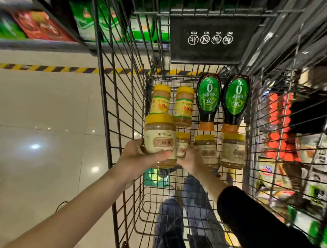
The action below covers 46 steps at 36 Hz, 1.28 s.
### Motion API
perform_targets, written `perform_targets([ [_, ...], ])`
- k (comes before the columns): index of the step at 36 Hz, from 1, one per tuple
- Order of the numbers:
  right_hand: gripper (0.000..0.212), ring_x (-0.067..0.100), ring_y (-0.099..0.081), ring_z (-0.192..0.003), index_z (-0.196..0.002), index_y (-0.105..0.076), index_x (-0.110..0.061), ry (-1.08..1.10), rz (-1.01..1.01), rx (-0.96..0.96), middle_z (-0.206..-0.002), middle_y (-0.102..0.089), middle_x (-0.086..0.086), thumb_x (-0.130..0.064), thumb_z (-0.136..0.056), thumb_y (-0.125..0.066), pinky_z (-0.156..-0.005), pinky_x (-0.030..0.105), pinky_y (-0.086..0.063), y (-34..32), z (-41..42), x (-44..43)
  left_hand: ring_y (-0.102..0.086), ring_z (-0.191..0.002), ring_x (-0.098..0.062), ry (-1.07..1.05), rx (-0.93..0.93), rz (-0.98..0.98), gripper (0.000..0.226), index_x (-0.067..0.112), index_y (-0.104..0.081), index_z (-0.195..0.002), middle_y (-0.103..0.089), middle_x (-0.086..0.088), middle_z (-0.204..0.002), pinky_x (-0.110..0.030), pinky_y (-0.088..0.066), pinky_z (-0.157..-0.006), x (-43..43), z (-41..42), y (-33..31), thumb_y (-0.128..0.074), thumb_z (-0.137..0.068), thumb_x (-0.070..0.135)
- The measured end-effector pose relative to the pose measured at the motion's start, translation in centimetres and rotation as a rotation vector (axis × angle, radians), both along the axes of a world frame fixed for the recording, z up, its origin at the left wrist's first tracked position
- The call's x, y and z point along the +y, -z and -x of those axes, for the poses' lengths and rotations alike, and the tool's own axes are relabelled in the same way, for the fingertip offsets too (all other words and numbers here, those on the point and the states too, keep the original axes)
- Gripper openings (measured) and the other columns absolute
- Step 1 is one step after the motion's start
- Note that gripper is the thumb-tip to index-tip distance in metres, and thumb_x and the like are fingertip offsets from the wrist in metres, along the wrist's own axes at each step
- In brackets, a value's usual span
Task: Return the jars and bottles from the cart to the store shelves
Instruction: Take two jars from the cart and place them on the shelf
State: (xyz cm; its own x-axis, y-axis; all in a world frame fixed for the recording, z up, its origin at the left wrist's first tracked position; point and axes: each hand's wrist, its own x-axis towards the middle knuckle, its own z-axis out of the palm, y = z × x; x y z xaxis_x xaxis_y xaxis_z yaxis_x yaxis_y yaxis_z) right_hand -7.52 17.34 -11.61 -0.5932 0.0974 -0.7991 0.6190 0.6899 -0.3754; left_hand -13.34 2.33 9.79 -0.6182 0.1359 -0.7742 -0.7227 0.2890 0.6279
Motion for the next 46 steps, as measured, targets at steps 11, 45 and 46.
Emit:
perform_targets([
  [11,0.061,0.015,-0.067,-0.082,-0.092,-0.067,-0.021,0.185,0.095,-0.069,-0.089,-0.07,-0.004,-0.059,-0.045,-0.08,-0.075,0.03,-0.057,-2.9,1.6,-0.9,-0.07,-0.085,-0.008,-0.018,-0.041,0.067,0.032,0.016,-0.068,-0.101,-0.075,-0.001,-0.093,-0.005,-0.048,-0.058,-0.7,0.0,-0.4,-0.078,-0.071,0.017],
  [45,0.055,-0.001,-0.068,-0.071,-0.104,-0.064,-0.008,0.561,0.525,0.625,-0.075,-0.074,-0.014,0.0,-0.053,-0.085,-0.062,0.011,-0.05,-34.5,0.4,10.2,-0.071,-0.078,-0.005,0.166,0.314,-0.053,0.051,0.016,-0.063,-0.1,-0.076,0.003,-0.087,-0.02,-0.055,-0.075,1.7,0.6,-17.6,-0.08,-0.053,0.023],
  [46,0.059,0.003,-0.069,-0.075,-0.103,-0.064,-0.009,0.586,0.528,0.655,-0.078,-0.075,-0.01,-0.005,-0.048,-0.086,-0.066,0.015,-0.053,-35.7,-0.3,10.1,-0.071,-0.077,-0.005,0.186,0.345,-0.073,0.048,0.015,-0.063,-0.1,-0.076,0.004,-0.086,-0.018,-0.056,-0.072,1.8,0.5,-18.5,-0.08,-0.056,0.02],
])
